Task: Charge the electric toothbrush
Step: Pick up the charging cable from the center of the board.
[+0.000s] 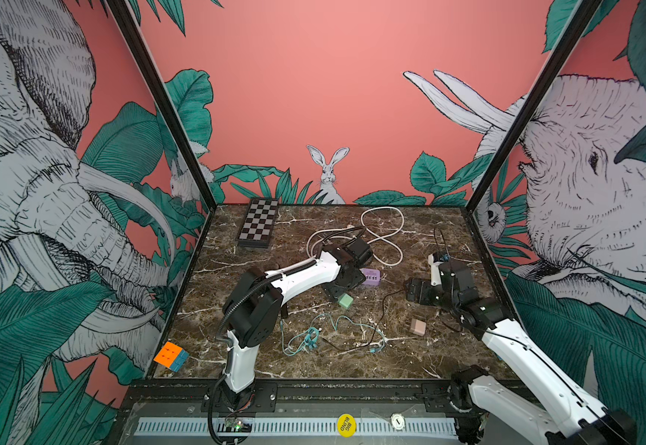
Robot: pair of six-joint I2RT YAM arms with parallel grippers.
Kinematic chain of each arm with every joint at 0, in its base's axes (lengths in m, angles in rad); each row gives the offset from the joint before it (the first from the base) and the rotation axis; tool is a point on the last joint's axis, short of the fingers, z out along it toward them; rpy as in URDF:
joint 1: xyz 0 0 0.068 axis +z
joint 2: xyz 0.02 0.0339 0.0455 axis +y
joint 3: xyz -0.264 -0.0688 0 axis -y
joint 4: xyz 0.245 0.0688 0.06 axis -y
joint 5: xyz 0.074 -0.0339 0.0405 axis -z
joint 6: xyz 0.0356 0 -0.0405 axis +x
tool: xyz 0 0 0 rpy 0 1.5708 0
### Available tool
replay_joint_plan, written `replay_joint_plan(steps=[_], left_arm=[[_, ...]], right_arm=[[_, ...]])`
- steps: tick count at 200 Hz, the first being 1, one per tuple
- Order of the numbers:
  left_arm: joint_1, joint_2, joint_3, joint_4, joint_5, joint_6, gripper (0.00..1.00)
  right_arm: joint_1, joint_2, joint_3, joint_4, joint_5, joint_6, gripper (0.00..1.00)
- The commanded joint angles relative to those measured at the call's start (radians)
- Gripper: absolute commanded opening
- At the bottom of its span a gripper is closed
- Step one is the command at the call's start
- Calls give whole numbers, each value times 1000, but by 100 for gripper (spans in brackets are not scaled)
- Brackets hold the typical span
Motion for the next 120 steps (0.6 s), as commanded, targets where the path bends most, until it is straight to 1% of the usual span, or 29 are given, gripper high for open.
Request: replay_joint_plan(steps=[1, 60, 80, 120], left_arm=[[-7, 14, 2, -51, -19, -37, 86], [-27, 61, -16, -35, -2, -49, 83], [-29, 73, -23, -22, 7, -49, 78], [-35, 94, -25, -18, 5, -55, 76]], right_arm=[[11, -7, -3, 1, -2, -14, 99], [17, -8, -11, 5, -10, -14, 99], [18, -10, -13, 2, -11, -10, 99], [21, -19, -16, 1, -13, -11, 98]])
